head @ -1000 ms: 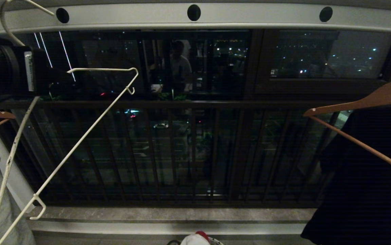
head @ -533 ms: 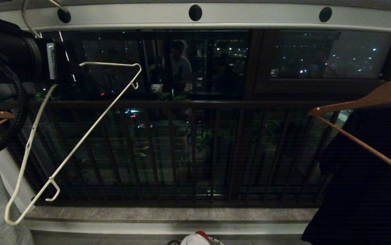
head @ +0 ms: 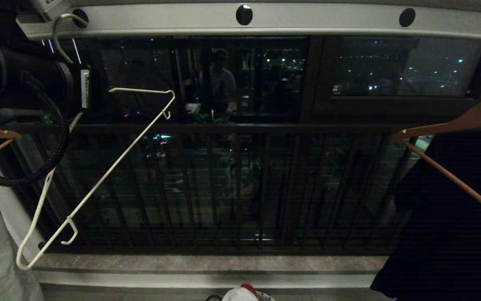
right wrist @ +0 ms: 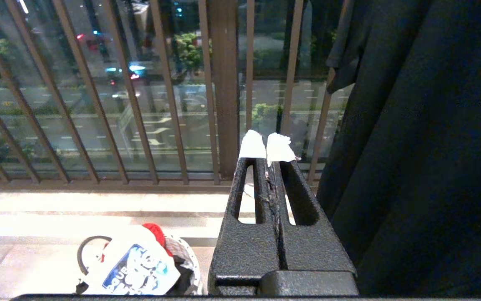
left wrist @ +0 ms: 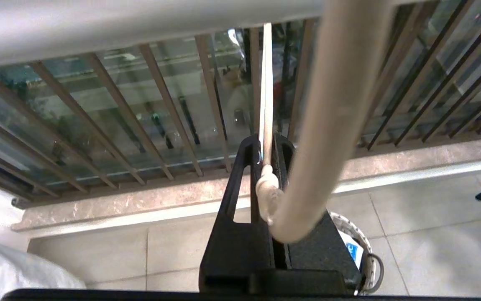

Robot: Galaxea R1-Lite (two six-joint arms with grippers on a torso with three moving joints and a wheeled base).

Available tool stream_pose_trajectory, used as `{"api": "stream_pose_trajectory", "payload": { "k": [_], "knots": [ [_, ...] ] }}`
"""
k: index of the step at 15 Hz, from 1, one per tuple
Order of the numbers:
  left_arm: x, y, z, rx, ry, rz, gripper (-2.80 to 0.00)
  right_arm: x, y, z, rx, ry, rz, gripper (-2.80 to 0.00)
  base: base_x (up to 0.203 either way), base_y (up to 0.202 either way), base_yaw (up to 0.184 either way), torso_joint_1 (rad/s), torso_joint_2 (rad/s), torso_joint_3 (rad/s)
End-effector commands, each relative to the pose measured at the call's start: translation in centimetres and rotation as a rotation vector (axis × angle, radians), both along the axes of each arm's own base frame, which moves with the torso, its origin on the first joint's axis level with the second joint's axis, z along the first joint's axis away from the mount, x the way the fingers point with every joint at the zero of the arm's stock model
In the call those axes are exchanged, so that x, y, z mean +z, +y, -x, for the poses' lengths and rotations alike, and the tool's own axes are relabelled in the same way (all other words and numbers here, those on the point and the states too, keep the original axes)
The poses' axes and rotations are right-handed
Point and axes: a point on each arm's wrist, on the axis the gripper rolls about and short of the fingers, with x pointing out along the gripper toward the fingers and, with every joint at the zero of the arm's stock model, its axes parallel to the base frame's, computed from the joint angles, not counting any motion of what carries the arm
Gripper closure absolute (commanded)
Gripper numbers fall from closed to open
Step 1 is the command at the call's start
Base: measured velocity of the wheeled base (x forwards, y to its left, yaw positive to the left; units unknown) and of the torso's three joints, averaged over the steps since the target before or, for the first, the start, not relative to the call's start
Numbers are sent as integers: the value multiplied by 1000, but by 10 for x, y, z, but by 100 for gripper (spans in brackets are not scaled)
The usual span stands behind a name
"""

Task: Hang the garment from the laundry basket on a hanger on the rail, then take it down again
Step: Hang the clothes rack on the clothesline

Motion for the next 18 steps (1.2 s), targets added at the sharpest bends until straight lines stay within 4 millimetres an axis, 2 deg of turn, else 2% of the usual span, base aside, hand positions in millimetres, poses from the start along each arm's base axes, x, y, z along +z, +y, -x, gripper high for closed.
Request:
{"api": "stream_pose_trajectory", "payload": {
  "k": [1, 14, 15, 16, 18],
  "knots": [
    [-5, -2, -6, -1, 21, -6, 0, -1, 0, 0, 1, 4, 0, 0, 0, 0, 0, 0, 0, 0],
    [-16, -3, -10, -2, 67, -26, 0, 0, 0, 0, 0, 3, 0, 0, 0, 0, 0, 0, 0, 0],
    [-16, -3, -10, -1, 66, -29, -234, 0, 0, 0, 1, 3, 1, 0, 0, 0, 0, 0, 0, 0],
    [-16, -3, -9, -6, 65, -36, -280, 0, 0, 0, 0, 3, 0, 0, 0, 0, 0, 0, 0, 0],
    [-15, -3, -9, -4, 61, -37, -280, 0, 0, 0, 0, 3, 0, 0, 0, 0, 0, 0, 0, 0]
  ]
}}
